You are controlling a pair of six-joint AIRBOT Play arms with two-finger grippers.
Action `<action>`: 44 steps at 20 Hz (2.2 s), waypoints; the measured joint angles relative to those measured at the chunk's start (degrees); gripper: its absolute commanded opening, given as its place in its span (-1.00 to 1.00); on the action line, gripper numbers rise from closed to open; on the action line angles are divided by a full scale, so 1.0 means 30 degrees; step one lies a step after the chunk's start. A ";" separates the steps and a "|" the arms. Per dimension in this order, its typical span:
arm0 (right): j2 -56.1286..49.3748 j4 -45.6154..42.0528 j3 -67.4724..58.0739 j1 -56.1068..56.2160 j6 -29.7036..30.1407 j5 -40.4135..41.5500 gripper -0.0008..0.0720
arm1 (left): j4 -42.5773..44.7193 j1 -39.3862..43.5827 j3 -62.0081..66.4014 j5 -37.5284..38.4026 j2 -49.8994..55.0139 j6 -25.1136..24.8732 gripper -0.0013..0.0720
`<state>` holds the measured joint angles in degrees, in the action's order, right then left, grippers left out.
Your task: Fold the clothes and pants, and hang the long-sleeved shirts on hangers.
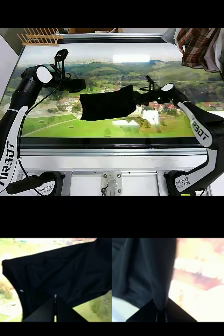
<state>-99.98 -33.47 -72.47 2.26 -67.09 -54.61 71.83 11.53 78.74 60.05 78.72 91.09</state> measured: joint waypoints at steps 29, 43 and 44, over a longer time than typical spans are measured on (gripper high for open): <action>1.1526 -1.8637 0.4743 -1.8141 -0.9806 -0.4364 0.64 | 0.0015 0.0007 0.0000 0.0189 0.0000 0.0466 -0.94; 1.7515 -0.7912 0.4554 -0.5887 -0.4182 -0.1712 -0.65 | 0.0044 0.0015 0.0000 -0.0022 0.0000 0.0466 -0.94; 1.7464 -0.7788 0.4554 -0.5078 -0.4007 -0.1712 -0.93 | 0.0044 0.0015 0.0000 -0.0029 0.0000 0.0466 -0.94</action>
<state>-47.59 -56.84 -58.81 -12.97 -79.11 -59.75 71.96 11.57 78.74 59.96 78.72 92.49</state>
